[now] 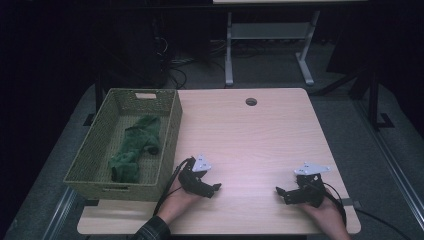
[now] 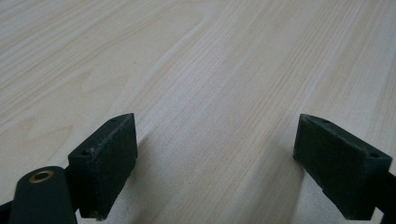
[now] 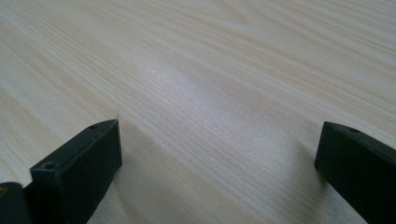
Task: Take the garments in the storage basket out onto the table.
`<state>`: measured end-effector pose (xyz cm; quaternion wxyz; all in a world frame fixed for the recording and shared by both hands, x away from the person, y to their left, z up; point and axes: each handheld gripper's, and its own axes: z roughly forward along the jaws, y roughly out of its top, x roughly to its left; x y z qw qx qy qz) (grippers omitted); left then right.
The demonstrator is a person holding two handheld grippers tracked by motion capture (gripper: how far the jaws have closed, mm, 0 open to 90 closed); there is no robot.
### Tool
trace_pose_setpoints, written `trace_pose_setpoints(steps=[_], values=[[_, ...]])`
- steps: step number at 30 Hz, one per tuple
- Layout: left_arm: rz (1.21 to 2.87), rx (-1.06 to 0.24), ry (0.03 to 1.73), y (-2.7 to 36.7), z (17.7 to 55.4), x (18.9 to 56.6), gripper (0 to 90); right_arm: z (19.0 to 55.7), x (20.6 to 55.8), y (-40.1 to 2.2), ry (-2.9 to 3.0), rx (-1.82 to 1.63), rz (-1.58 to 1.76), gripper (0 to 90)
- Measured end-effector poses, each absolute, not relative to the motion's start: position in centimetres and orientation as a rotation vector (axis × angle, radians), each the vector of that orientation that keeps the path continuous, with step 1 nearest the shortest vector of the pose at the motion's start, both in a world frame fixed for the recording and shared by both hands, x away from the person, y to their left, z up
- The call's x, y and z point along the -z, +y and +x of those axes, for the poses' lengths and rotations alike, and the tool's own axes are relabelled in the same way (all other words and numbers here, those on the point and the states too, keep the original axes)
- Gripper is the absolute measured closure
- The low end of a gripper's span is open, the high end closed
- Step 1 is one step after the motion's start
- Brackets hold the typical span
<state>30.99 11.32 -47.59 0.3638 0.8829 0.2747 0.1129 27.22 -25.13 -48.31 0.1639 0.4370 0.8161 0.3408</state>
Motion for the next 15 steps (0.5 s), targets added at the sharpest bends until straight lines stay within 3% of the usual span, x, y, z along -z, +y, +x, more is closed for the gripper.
trace_pose_setpoints(steps=[15], values=[[2.236,-0.31,0.685,11.5,31.2,46.4,13.6,27.2,48.3,-25.1,2.326,-0.972,1.245,0.3]])
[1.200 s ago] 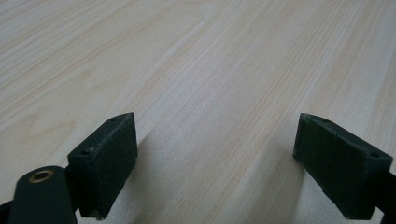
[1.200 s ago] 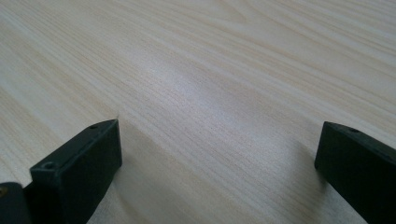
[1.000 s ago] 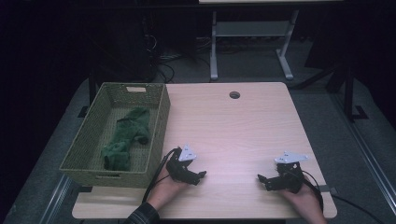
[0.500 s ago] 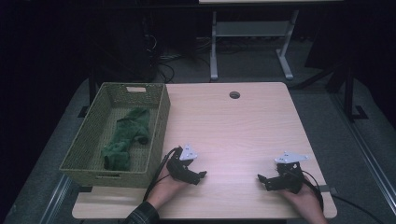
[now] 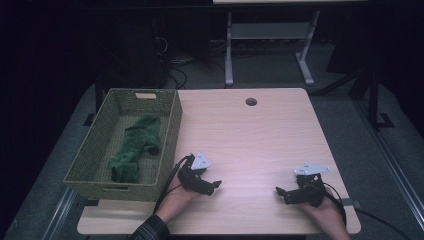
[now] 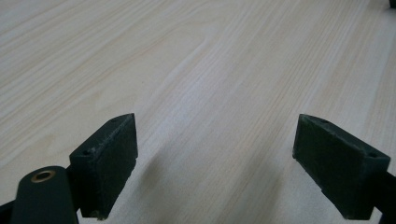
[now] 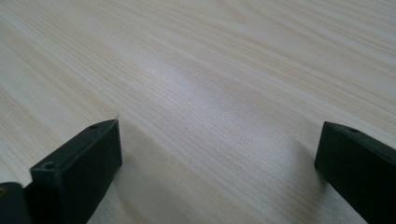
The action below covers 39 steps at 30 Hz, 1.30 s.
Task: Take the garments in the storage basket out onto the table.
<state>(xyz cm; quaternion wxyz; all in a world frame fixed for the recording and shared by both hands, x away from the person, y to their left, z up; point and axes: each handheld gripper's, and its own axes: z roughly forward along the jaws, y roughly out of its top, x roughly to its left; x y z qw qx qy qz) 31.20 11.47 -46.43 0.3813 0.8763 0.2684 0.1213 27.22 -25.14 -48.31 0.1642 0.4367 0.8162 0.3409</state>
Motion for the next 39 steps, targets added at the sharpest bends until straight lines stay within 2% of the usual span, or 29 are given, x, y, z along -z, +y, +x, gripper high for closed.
trace_pose_setpoints(steps=[18,29,39], values=[[2.185,-0.315,0.662,11.8,31.1,44.7,13.7,27.2,48.3,-25.2,2.328,-0.971,1.24,0.3],[2.157,-0.236,0.677,12.2,31.5,44.0,13.6,27.2,48.3,-25.2,2.328,-0.971,1.24,0.3],[2.176,-0.239,0.664,12.0,31.7,43.2,13.6,27.2,48.3,-25.2,2.33,-0.969,1.237,0.3]])
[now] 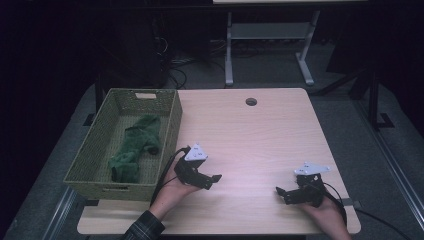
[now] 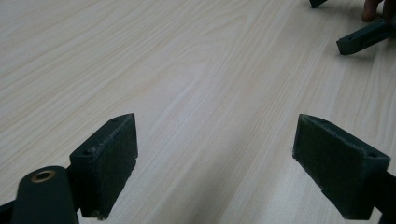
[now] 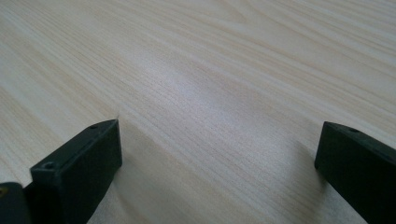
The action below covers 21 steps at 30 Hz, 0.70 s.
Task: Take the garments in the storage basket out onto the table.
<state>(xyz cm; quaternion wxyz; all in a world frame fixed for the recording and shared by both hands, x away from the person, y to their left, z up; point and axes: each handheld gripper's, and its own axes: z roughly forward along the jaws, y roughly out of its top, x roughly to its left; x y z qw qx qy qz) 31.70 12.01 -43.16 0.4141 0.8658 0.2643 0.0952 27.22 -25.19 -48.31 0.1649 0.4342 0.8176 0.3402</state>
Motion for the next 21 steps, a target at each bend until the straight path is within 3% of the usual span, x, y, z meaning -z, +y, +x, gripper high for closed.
trace_pose_setpoints(steps=[21], values=[[2.165,-0.243,0.65,12.0,31.7,41.1,13.6,27.2,48.3,-25.2,2.33,-0.969,1.243,0.3]])
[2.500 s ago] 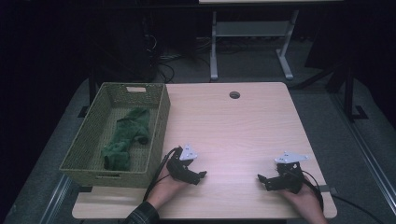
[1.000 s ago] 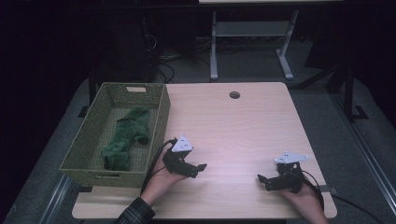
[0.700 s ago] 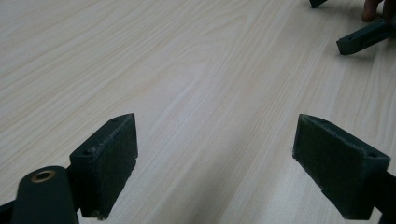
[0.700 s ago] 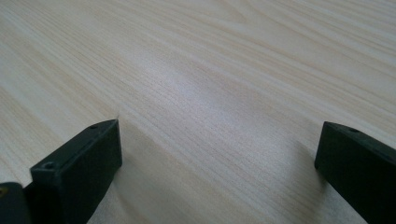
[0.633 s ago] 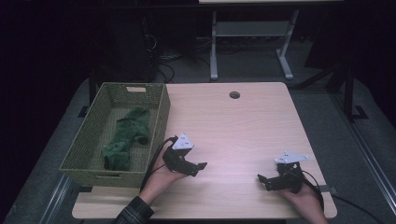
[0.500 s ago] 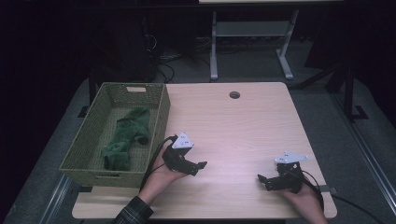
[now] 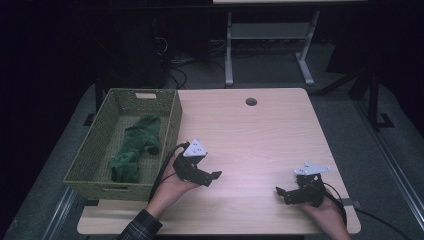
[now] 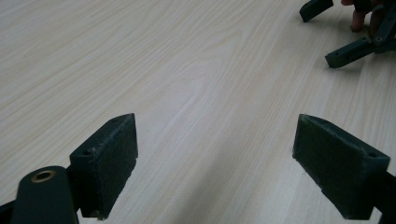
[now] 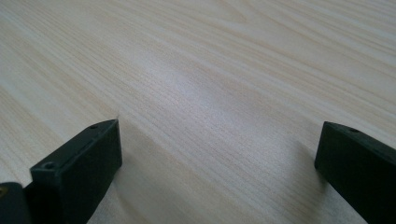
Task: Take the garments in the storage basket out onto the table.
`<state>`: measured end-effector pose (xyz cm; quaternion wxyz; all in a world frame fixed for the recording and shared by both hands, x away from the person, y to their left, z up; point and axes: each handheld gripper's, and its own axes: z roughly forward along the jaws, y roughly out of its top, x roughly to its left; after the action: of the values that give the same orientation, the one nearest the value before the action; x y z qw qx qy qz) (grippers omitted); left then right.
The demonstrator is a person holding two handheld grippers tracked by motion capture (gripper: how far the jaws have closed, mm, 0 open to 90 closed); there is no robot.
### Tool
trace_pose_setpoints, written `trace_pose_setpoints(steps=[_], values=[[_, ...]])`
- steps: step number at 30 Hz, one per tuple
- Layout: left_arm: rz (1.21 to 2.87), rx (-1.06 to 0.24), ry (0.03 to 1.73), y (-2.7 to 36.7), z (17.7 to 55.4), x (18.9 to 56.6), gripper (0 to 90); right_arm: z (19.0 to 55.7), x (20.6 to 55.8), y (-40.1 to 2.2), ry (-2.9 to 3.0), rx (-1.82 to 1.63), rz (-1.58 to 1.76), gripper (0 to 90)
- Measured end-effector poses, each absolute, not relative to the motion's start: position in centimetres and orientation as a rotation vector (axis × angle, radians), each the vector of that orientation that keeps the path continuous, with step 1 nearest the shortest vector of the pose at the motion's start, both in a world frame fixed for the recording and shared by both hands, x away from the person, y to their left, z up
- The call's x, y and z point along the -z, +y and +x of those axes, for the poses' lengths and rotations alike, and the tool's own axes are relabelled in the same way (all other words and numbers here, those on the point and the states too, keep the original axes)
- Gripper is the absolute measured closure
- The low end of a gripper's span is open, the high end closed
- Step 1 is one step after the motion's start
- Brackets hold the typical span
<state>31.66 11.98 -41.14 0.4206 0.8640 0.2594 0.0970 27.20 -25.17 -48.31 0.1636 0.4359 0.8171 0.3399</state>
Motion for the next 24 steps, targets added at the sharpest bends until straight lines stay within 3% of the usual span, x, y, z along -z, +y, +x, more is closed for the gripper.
trace_pose_setpoints(steps=[24], values=[[2.137,-0.259,0.616,12.6,33.1,37.2,13.8,27.2,48.3,-25.2,2.329,-0.971,1.244,0.3]])
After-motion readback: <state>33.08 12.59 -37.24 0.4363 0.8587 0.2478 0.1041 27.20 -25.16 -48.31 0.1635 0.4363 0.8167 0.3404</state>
